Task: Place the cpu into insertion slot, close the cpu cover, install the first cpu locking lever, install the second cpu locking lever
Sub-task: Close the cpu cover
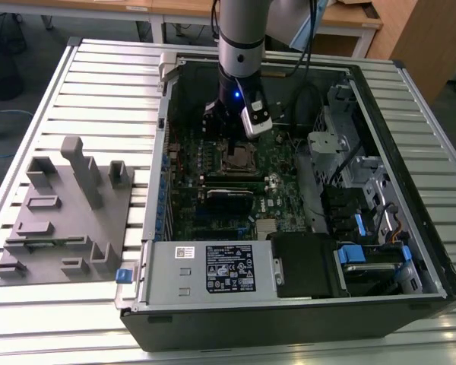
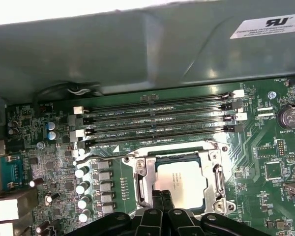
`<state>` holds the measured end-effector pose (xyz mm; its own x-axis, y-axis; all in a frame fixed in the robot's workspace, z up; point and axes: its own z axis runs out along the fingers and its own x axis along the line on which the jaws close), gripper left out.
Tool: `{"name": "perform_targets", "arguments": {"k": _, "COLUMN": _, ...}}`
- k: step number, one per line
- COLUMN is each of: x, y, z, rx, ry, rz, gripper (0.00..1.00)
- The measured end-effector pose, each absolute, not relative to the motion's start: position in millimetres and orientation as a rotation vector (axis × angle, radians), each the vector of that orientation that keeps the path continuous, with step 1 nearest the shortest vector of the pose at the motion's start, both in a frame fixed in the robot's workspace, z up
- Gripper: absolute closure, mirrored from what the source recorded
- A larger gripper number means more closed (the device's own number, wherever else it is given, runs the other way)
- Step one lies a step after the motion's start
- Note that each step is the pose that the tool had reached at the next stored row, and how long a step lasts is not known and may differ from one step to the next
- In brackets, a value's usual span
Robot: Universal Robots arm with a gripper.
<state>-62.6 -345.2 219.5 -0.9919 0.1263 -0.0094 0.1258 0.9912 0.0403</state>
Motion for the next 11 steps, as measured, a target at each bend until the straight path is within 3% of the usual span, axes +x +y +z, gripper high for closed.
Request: {"name": "perform_targets", "arguments": {"k": 11, "x": -56.6, "y": -345.2, "z": 219.5, "rx": 0.198, "ry": 3.123, "rz": 0.062, "gripper": 0.90}}
